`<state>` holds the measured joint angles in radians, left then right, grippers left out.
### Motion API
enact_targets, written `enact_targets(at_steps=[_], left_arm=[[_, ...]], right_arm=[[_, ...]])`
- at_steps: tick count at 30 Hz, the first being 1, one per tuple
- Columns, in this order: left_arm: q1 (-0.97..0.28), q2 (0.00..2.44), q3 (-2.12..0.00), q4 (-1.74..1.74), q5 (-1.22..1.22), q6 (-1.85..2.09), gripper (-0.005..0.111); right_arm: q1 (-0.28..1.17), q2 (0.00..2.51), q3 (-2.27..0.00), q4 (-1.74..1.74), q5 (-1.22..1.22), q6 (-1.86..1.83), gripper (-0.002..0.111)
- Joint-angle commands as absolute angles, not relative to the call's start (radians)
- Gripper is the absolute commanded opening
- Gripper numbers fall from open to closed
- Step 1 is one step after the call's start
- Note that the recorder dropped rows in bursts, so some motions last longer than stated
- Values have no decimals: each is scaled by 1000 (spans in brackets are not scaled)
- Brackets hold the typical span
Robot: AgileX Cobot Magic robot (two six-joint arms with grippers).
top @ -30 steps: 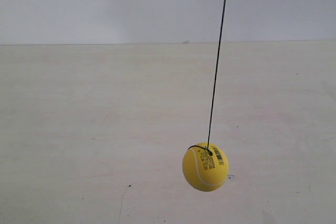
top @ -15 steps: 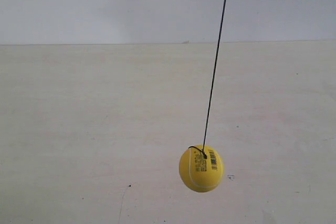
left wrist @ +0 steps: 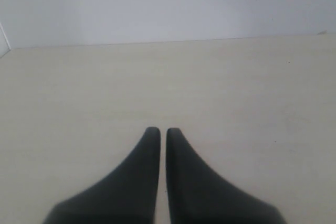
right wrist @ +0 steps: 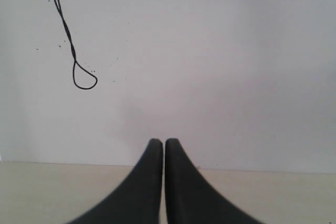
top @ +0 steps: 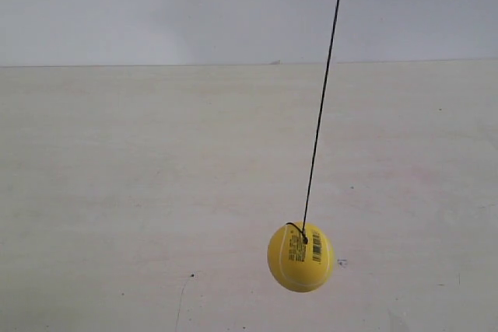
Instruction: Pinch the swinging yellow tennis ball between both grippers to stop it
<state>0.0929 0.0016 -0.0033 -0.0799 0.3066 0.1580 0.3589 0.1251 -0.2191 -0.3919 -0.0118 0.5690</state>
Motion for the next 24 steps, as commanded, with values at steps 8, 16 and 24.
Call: enact_targets(at_steps=[8, 16, 24], left_arm=[[95, 0, 0, -83, 304, 165, 5], [95, 0, 0, -83, 304, 165, 5], [95, 0, 0, -83, 304, 165, 5]], right_arm=[[359, 123, -223, -394, -20, 567, 0], [359, 123, -223, -394, -20, 567, 0], [359, 123, -223, -405, -19, 557, 0]])
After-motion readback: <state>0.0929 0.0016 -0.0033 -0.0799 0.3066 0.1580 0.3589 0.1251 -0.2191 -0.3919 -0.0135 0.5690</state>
